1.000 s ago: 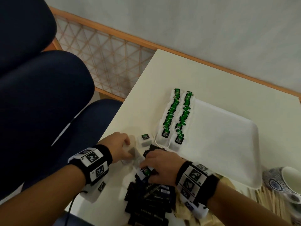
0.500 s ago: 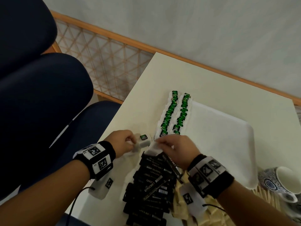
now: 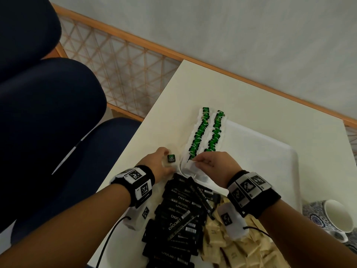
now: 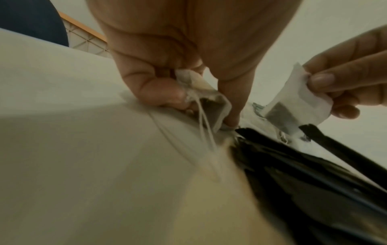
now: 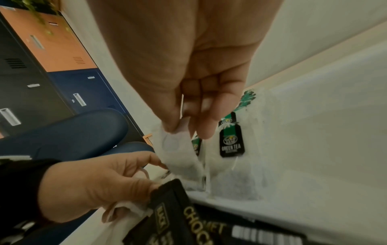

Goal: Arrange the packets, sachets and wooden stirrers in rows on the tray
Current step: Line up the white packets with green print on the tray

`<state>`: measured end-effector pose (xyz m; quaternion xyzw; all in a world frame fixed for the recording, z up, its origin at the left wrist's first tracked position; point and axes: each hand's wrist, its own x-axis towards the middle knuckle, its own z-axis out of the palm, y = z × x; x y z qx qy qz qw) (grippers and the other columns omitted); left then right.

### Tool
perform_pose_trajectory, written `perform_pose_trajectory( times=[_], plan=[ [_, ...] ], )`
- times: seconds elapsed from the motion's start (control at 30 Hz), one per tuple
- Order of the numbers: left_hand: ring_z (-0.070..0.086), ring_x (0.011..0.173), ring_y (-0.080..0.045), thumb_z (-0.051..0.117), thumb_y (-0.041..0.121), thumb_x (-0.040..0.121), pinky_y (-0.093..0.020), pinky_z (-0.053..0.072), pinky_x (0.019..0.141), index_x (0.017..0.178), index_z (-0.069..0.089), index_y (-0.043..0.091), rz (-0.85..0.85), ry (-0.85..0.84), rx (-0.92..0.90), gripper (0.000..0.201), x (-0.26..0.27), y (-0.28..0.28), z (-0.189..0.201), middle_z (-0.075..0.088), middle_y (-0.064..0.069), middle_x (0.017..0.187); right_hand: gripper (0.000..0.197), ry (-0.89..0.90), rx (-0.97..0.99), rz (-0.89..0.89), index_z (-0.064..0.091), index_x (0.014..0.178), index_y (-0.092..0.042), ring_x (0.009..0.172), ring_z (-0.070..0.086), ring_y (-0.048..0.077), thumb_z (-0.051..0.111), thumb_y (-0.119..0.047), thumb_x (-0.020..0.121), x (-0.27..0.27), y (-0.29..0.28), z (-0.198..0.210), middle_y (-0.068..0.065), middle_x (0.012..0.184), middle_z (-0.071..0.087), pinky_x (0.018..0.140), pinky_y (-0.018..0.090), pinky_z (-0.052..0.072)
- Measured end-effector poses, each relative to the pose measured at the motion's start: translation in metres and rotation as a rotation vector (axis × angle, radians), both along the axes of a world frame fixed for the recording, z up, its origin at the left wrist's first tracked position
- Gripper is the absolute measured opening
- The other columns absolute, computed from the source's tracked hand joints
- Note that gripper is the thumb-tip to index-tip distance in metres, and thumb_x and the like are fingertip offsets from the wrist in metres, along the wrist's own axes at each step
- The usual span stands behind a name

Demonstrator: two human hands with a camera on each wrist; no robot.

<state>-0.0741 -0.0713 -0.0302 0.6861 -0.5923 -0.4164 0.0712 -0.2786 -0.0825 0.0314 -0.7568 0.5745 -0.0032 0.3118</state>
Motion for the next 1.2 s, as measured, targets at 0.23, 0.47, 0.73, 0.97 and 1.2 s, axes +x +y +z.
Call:
perform_pose_trajectory(
  times=[0.23, 0.47, 0.73, 0.97, 1.2],
  plan=[
    [0.053, 0.086, -0.016, 0.071, 0.037, 0.081, -0.025, 0.039, 0.070, 0.108, 0.054, 0.025, -0.023, -0.048, -0.006, 0.034, 0.004, -0.002, 0.002, 0.057, 0.004, 0.101, 0.026, -0.083, -0.037, -0.039, 0.061, 0.107, -0.029, 0.067, 0.059, 0.012, 0.047, -0.012, 0.093, 0.000, -0.005, 0.000, -0.001, 0.076, 0.065, 0.067, 0.031, 0.047],
    [0.052, 0.082, -0.013, 0.070, 0.046, 0.080, -0.025, 0.036, 0.065, 0.097, 0.056, 0.023, 0.009, 0.001, 0.001, 0.031, 0.004, -0.004, 0.000, 0.054, 0.007, 0.089, 0.041, 0.120, -0.099, 0.172, 0.066, 0.120, -0.021, 0.111, 0.057, 0.020, 0.045, -0.001, 0.091, -0.006, -0.009, 0.013, 0.003, 0.119, 0.064, 0.092, 0.023, 0.040],
    [0.052, 0.076, -0.012, 0.076, 0.032, 0.077, -0.021, 0.038, 0.060, 0.080, 0.060, 0.023, 0.133, 0.150, -0.083, 0.019, 0.009, -0.008, 0.001, 0.056, 0.009, 0.079, 0.012, 0.065, -0.388, 0.113, 0.073, 0.094, -0.031, 0.093, 0.044, 0.007, 0.061, -0.031, 0.090, -0.021, -0.012, 0.018, -0.010, 0.097, 0.056, 0.070, 0.028, 0.043],
    [0.055, 0.071, -0.011, 0.075, 0.015, 0.077, -0.017, 0.040, 0.058, 0.078, 0.063, 0.020, 0.163, 0.199, -0.143, 0.014, 0.012, -0.010, 0.004, 0.061, 0.005, 0.076, 0.021, 0.088, -0.084, 0.199, 0.070, 0.108, -0.023, 0.093, 0.061, 0.011, 0.052, -0.024, 0.096, -0.022, -0.009, 0.028, -0.008, 0.103, 0.069, 0.078, 0.024, 0.044],
    [0.053, 0.065, -0.010, 0.072, 0.007, 0.078, -0.017, 0.043, 0.058, 0.075, 0.064, 0.022, 0.142, 0.275, -0.168, 0.017, 0.009, -0.008, 0.010, 0.060, 0.003, 0.075, 0.024, 0.254, 0.043, 0.237, 0.064, 0.113, -0.028, 0.104, 0.056, 0.014, 0.047, -0.027, 0.097, -0.023, -0.004, 0.001, -0.009, 0.111, 0.064, 0.085, 0.025, 0.042]
  ],
)
